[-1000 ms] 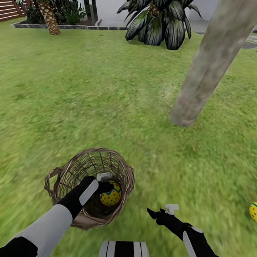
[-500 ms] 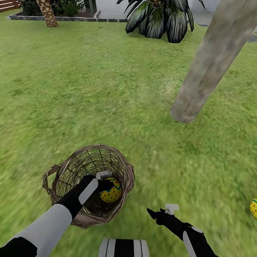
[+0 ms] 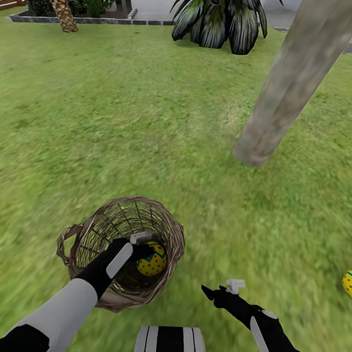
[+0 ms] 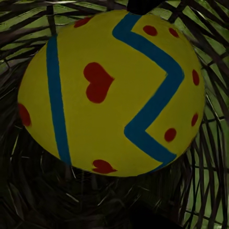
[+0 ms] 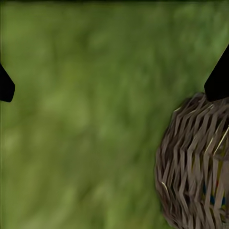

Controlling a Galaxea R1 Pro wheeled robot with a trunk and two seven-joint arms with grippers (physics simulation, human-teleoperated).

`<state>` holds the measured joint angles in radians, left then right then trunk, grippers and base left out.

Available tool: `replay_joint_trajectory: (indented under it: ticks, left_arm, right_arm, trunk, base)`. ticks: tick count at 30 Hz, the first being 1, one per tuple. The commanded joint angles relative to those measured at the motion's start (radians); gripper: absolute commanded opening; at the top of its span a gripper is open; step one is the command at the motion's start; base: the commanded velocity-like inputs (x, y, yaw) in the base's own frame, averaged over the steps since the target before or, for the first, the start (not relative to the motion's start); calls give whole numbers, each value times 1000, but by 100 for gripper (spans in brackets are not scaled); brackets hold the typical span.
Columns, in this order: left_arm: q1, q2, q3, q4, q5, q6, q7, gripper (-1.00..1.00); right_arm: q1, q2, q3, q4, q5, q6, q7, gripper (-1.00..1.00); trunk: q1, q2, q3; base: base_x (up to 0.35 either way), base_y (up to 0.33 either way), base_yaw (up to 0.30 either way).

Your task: Take the three Easter eggs out of the wicker basket on the lawn in the garden, then place them on the lawn next to a single tree (choose any tree) so that all three eggs are next to the same tree and none are left in the basket.

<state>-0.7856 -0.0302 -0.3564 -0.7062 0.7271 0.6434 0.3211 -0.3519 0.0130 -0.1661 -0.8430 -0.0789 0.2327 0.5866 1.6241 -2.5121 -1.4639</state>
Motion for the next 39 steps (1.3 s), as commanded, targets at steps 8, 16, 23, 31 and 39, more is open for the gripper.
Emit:
replay_joint_trajectory:
  ticks: [8, 16, 23, 31, 39]
  left_arm:
    - [-1, 18, -1, -13, 11, 1, 10, 100]
    - [-1, 20, 0, -43, 12, 1, 5, 100]
    - [-1, 20, 2, -46, 13, 3, -3, 100]
    - [-1, 20, 13, -47, 14, 5, -26, 100]
    - [-1, 21, 17, -47, 14, 5, -69, 100]
  right_arm:
    - [0, 2, -4, -1, -8, 10, 4, 100]
    - [-1, 1, -4, -1, -8, 7, 13, 100]
    - [-1, 1, -4, -1, -9, 6, 14, 100]
    - [-1, 1, -4, -1, -9, 5, 15, 100]
    - [-1, 1, -4, -1, -9, 5, 15, 100]
  trunk:
    - [0, -1, -5]
    - [0, -1, -5]
    - [1, -1, -8]
    - [2, -2, -24]
    - [2, -2, -24]
  base:
    - [0, 0, 0]
    - [0, 0, 0]
    - [0, 0, 0]
    - [0, 0, 0]
    - [0, 0, 0]
